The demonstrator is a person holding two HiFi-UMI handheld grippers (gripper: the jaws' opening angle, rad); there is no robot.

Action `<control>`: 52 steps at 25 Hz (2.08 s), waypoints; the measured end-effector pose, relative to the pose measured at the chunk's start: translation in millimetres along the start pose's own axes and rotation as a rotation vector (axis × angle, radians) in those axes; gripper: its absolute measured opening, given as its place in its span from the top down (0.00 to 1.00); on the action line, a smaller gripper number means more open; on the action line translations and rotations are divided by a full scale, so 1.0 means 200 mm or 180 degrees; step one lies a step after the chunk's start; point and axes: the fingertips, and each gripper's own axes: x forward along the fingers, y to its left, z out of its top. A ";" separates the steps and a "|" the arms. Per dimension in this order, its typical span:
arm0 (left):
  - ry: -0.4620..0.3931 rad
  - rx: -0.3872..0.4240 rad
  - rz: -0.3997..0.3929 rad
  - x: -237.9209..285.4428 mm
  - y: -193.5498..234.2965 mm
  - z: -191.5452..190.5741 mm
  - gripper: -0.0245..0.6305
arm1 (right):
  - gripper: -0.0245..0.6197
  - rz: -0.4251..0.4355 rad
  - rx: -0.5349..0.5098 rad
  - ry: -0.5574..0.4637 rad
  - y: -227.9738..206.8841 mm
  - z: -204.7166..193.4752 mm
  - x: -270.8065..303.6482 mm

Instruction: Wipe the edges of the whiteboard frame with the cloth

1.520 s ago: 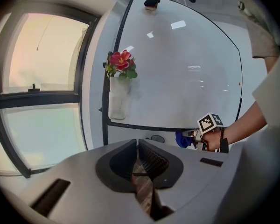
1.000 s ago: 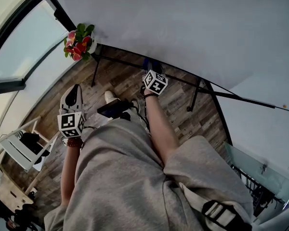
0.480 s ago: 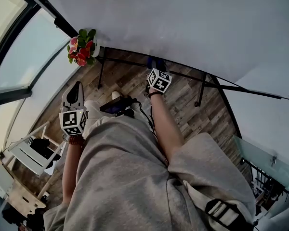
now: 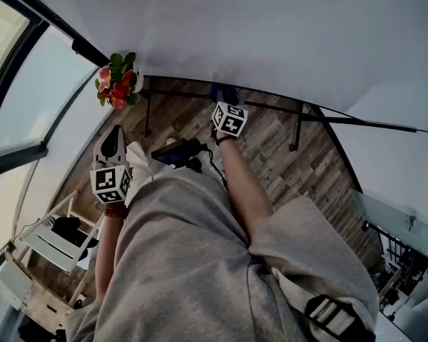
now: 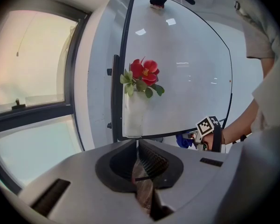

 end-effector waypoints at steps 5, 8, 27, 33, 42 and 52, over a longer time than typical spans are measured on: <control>0.0007 0.0016 0.0013 0.02 0.05 0.02 0.93 | 0.79 0.0032 0.0044 -0.0020 0.08 -0.01 0.02; -0.0006 0.0005 0.0062 0.02 0.08 0.02 0.93 | 0.80 0.0017 0.0079 -0.0016 0.10 -0.02 0.03; 0.0014 -0.0042 0.0139 0.02 0.15 0.00 0.93 | 0.79 0.0275 -0.0136 0.0092 0.36 -0.06 0.10; 0.0074 -0.0068 0.0169 0.00 0.20 -0.02 0.93 | 0.79 0.0366 -0.0129 0.0125 0.46 -0.07 0.12; 0.0097 -0.0135 0.0263 -0.04 0.29 -0.06 0.93 | 0.79 0.0546 -0.0218 0.0177 0.64 -0.09 0.16; 0.0104 -0.0199 0.0397 -0.09 0.38 -0.08 0.93 | 0.79 0.0636 -0.0059 0.0198 0.79 -0.10 0.19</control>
